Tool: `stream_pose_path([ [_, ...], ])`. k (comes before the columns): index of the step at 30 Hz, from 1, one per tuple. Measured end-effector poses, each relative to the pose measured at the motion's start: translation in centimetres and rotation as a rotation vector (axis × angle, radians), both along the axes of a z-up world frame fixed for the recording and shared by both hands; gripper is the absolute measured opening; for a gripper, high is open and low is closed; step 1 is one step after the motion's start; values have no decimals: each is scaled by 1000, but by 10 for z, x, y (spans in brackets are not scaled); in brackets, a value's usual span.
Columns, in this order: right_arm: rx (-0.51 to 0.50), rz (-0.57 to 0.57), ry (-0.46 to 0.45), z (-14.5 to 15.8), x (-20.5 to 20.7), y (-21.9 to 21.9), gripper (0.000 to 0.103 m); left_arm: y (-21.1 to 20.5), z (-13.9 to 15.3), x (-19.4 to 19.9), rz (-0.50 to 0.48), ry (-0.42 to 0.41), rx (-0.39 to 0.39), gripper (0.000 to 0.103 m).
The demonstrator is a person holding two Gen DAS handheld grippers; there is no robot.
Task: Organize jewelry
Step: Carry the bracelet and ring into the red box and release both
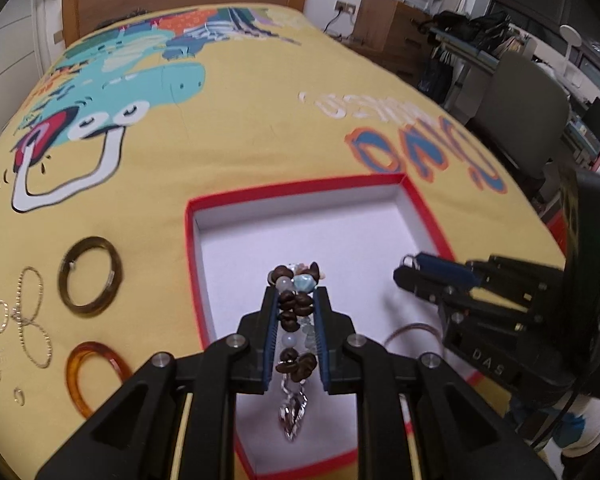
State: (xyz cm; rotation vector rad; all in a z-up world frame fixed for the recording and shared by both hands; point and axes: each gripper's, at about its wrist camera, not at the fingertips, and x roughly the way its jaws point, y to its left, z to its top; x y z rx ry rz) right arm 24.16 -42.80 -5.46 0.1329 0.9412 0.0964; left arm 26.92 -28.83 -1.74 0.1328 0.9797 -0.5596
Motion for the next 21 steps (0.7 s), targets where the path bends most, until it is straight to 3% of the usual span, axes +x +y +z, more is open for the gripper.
stream_pose_path([
  [10, -81, 92, 70, -18, 23, 3, 20, 7, -45, 11, 28, 59, 39, 16],
  [21, -144, 122, 73, -18, 23, 9, 20, 8, -46, 9, 26, 59, 48, 17],
])
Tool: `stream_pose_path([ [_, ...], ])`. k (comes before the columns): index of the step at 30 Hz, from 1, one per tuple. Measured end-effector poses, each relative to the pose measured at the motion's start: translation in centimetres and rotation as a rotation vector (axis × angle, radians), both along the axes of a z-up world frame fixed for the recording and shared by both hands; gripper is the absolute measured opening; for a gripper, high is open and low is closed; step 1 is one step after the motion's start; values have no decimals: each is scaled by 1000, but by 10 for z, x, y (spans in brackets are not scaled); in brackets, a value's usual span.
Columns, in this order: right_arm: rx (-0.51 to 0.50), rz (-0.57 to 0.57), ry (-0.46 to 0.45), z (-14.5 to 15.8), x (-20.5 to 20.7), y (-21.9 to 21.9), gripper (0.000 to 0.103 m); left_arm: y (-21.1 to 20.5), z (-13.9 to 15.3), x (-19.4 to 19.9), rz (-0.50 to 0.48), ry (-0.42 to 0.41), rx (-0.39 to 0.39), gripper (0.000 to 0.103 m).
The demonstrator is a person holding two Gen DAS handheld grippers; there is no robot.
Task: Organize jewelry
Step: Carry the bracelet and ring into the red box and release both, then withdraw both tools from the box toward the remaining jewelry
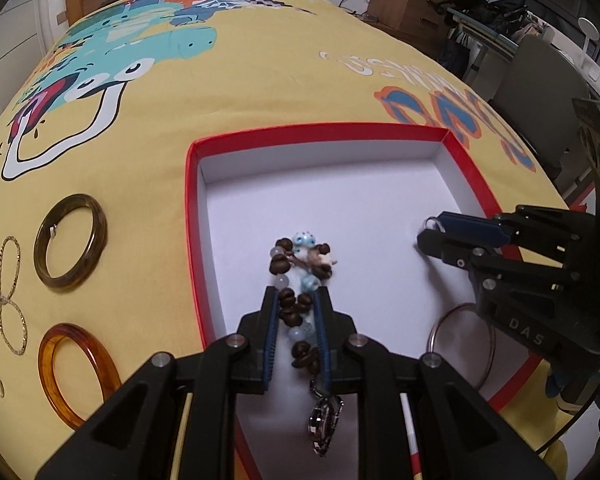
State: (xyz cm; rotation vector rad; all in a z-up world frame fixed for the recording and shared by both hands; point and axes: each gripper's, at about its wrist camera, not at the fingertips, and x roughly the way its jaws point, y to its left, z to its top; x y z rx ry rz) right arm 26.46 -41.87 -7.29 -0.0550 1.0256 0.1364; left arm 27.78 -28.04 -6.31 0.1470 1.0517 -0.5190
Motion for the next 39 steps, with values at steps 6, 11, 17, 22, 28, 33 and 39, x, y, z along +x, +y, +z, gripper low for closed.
stream_pose_path([
  [6, 1, -19, 7, 4, -4, -3, 22, 1, 2, -1, 2, 18, -5, 18],
  [11, 4, -38, -1, 11, -12, -6, 25, 4, 12, -9, -7, 5, -17, 24],
  [17, 27, -78, -28, 28, -33, -10, 26, 9, 33, -27, -8, -27, -49, 24],
  [22, 53, -124, -49, 42, -57, -13, 27, 15, 49, -53, -29, -50, -33, 24],
  [28, 101, -180, -84, 61, -91, -10, 27, 43, 65, -85, -11, -58, -21, 32],
  [33, 134, -188, -121, 79, -122, 8, 31, 75, 78, -112, 25, -82, -10, 33],
  [39, 158, -144, -156, 95, -152, 43, 33, 120, 92, -144, 85, -112, 2, 33],
])
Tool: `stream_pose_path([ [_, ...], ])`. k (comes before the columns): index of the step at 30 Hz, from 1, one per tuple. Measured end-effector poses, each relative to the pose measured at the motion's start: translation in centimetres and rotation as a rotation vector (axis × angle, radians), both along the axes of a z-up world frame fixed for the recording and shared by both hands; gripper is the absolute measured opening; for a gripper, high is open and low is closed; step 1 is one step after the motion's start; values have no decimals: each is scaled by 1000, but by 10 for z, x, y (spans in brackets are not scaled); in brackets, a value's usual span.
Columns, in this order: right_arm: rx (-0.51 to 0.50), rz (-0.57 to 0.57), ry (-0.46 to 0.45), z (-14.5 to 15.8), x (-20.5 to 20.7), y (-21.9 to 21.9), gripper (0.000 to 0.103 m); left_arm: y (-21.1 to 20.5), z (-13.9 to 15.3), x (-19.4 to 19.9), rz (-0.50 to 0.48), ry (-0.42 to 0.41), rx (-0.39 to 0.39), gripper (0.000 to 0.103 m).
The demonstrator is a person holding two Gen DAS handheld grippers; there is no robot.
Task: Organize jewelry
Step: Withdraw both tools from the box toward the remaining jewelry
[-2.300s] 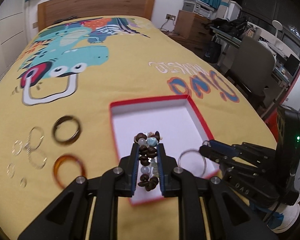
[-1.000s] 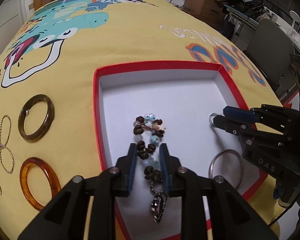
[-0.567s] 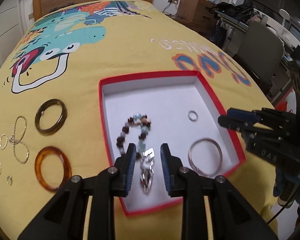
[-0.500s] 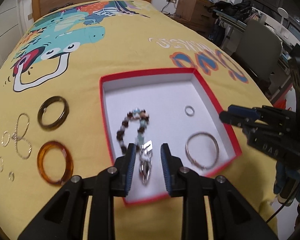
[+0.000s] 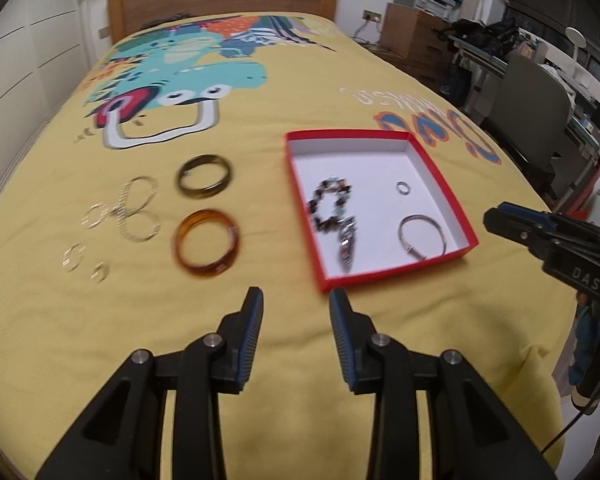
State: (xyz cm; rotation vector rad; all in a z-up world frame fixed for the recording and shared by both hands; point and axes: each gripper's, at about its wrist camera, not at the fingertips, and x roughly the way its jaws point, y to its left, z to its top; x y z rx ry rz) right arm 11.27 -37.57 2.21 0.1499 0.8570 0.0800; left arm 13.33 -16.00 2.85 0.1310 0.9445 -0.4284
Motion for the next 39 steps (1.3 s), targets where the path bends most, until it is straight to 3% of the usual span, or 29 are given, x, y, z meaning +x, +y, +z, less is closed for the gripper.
stream_pose_path([
  [13, 6, 113, -67, 31, -49, 72, 36, 102, 20, -61, 167, -87, -24, 33],
  [22, 5, 160, -74, 34, -67, 100, 37, 168, 16, -85, 291, -76, -50, 33],
  [39, 34, 186, -26, 9, -77, 124, 37, 222, 4, -103, 418, -90, -17, 33],
])
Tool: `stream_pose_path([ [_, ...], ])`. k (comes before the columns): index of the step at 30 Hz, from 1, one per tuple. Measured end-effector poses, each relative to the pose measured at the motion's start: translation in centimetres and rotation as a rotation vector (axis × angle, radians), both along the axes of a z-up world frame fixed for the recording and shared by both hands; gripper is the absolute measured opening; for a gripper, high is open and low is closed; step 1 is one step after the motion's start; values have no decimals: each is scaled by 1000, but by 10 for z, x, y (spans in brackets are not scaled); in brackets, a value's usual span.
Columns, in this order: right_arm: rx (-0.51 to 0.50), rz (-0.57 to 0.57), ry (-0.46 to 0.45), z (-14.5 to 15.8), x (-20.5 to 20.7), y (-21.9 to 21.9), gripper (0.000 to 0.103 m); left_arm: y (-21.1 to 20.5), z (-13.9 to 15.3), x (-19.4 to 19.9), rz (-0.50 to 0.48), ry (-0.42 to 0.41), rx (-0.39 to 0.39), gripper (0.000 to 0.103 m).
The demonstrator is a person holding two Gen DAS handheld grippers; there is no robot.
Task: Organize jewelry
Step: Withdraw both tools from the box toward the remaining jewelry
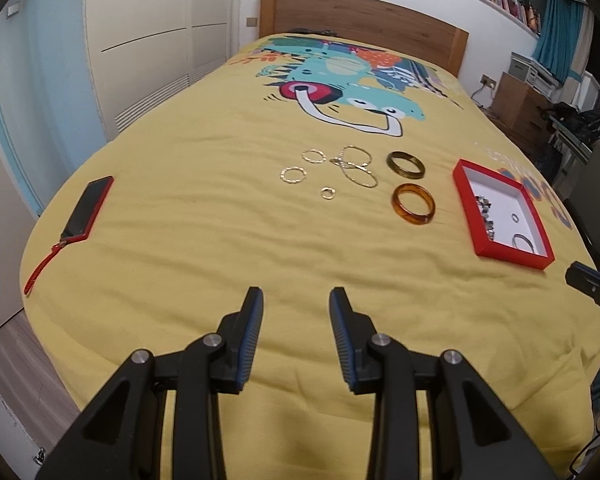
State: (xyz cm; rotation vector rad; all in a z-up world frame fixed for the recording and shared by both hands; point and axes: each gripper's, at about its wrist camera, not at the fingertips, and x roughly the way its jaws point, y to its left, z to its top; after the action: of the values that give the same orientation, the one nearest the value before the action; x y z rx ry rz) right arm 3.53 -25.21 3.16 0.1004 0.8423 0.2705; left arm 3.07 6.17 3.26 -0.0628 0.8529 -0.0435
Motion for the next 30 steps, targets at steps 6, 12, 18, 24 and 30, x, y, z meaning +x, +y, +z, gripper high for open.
stream_pose_path([
  [6, 2, -10, 4, -3, 0, 8, 37, 15, -10, 1, 12, 21, -35, 33],
  [12, 0, -20, 23, -10, 6, 19, 37, 24, -24, 7, 0, 54, -16, 33],
  [18, -14, -19, 66, -24, 15, 32, 37, 30, -40, 22, -31, 94, -39, 33],
  [24, -24, -13, 103, -37, 28, 42, 37, 29, -48, 40, -64, 107, -44, 33],
  [30, -21, 3, 145, -52, 47, 52, 37, 28, -57, 62, -77, 127, -49, 33],
])
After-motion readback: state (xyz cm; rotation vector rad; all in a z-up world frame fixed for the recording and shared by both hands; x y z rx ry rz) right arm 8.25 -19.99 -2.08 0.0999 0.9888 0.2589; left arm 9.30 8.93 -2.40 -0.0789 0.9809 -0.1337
